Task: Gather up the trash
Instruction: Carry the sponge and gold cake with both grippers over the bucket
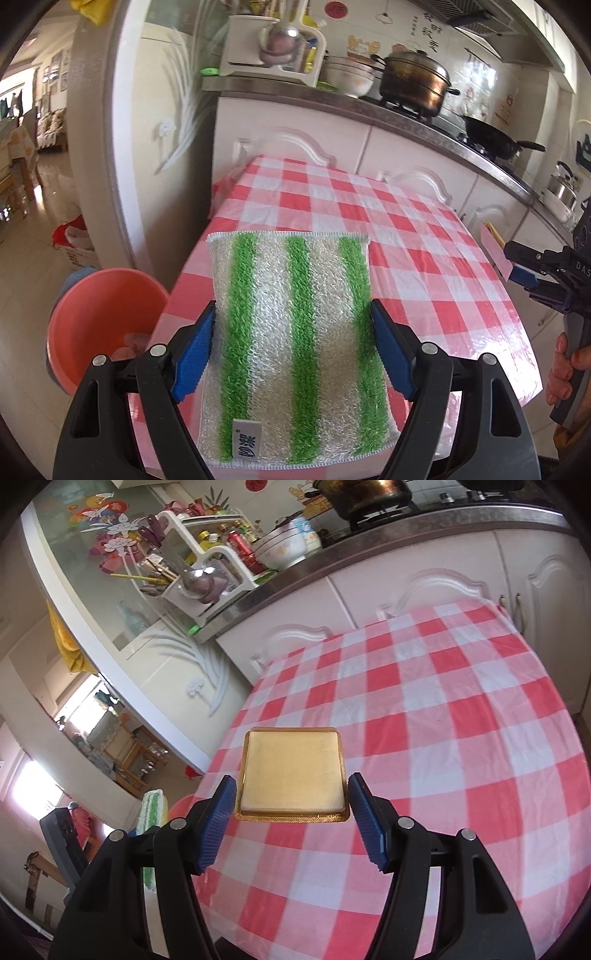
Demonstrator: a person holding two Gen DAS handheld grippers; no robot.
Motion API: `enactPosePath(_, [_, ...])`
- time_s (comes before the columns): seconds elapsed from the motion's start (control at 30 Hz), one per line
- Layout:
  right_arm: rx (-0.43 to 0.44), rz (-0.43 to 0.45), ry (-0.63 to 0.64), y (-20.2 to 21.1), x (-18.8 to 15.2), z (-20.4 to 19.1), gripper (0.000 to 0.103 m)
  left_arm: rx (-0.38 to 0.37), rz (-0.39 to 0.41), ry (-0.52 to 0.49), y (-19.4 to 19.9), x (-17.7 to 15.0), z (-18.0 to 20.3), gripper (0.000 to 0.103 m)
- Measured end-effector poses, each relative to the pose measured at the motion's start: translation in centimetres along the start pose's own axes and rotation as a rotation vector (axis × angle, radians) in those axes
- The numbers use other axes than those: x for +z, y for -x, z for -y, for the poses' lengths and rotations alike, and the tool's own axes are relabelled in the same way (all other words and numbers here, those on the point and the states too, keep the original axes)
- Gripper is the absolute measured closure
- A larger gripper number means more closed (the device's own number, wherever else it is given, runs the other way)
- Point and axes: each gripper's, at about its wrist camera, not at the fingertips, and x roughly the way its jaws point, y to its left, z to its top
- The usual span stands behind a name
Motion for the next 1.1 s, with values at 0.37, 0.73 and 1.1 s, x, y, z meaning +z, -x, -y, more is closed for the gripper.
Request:
enactPosePath(0.37, [0.133, -0.104, 0.154, -6.1, 0.4, -7.2, 0.040, 0.152, 0.038, 0.141, 1.6, 0.4, -8.2, 0.024])
enactPosePath(0.73, [0.292, -0.263, 0.292, -13.1, -0.9, -16.3, 0.040, 0.307, 0.077, 0.274, 3.9, 0.1, -16.5, 0.024])
enactPosePath(1.1, [0.421, -0.361, 0.402, -18.0, -2.7, -24.9, 0.040, 0.359, 0.093, 0.360, 4.2, -0.2, -21.3, 0.024])
